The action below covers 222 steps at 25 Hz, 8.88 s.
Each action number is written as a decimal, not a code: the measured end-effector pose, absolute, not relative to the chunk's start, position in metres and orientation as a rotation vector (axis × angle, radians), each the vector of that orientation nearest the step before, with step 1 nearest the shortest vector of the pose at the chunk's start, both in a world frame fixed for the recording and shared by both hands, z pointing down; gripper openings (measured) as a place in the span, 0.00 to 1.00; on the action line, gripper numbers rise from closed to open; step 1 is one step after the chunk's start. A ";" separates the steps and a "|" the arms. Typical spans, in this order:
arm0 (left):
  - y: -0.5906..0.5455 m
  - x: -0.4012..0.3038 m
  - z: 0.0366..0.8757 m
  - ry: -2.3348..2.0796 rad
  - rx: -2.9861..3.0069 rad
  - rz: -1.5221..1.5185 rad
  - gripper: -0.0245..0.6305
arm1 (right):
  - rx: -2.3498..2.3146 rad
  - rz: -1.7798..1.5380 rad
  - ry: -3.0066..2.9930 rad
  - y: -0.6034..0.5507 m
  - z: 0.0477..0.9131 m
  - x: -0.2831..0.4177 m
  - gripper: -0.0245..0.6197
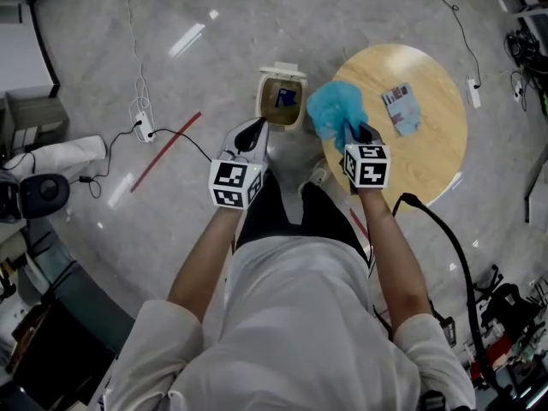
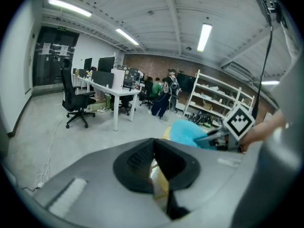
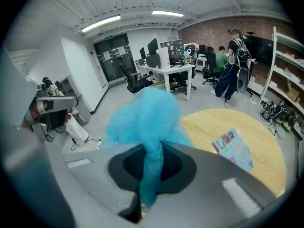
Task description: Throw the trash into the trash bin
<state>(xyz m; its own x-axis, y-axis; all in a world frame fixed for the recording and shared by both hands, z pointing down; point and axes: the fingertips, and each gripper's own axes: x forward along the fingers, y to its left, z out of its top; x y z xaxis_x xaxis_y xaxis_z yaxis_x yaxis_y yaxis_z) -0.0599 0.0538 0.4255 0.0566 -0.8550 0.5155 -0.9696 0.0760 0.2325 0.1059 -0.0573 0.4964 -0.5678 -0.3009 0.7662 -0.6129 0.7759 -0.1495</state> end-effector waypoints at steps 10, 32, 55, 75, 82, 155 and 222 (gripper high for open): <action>0.074 -0.122 0.444 -1.858 1.753 0.273 0.04 | 0.586 0.533 -2.182 -0.028 0.529 0.038 0.05; 0.114 -0.203 0.537 -1.855 1.626 0.293 0.04 | 0.493 0.612 -2.036 0.005 0.663 -0.042 0.05; 0.116 -0.202 0.672 -1.756 1.628 0.318 0.05 | 0.502 0.699 -1.905 0.007 0.851 -0.055 0.05; 0.128 -0.210 0.735 -1.724 1.570 0.291 0.05 | 0.527 0.712 -1.834 0.003 0.945 -0.063 0.13; 0.130 -0.209 0.738 -1.715 1.569 0.299 0.05 | 0.518 0.714 -1.855 0.007 0.943 -0.065 0.31; 0.100 -0.102 0.447 -1.697 1.806 0.266 0.05 | 0.609 0.637 -2.408 0.013 0.479 0.018 0.04; 0.014 0.000 0.388 -1.382 2.216 0.373 0.05 | 1.166 0.653 -2.285 -0.053 0.426 0.169 0.08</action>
